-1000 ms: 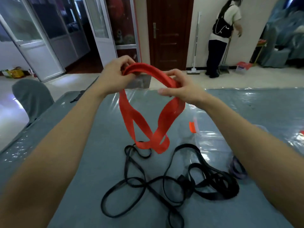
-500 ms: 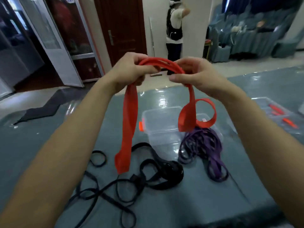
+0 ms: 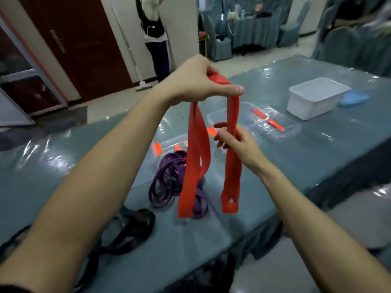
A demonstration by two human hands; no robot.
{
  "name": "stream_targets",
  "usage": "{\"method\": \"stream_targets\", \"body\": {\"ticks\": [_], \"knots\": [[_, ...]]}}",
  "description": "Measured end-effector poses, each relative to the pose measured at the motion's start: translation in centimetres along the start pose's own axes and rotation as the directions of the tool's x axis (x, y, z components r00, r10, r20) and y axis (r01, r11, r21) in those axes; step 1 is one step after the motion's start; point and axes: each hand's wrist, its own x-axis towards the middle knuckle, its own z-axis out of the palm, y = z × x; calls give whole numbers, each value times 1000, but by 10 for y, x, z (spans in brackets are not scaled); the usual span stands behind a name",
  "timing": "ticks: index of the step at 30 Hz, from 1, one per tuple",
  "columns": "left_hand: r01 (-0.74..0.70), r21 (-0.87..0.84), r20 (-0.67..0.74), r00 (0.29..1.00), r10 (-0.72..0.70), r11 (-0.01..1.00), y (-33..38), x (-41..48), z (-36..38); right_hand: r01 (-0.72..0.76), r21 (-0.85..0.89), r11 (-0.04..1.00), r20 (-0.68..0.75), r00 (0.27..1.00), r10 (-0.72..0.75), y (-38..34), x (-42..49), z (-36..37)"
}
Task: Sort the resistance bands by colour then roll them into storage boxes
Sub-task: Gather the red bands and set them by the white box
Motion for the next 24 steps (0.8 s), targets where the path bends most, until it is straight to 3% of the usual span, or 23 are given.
{"method": "stream_targets", "body": {"ticks": [3,9,12,17,21,24], "knots": [[-46,-185,34,998,53,982,27,45,37,-64,53,997,26,998,63,22,-4,-39],[-39,-335,8,999,44,941,52,137,105,-140,124,982,12,990,139,52,13,-102],[-24,-328,-2,1000,25,944,57,188,135,-188,176,966,-55,978,201,73,28,-132],[-24,-149,69,997,35,988,42,284,172,-274,152,950,-125,948,294,115,58,-219],[23,-97,75,997,-16,995,26,353,197,-422,150,894,-3,904,427,125,81,-299],[52,-130,60,997,-44,990,20,397,216,-448,-27,894,5,894,448,131,95,-353]]}}
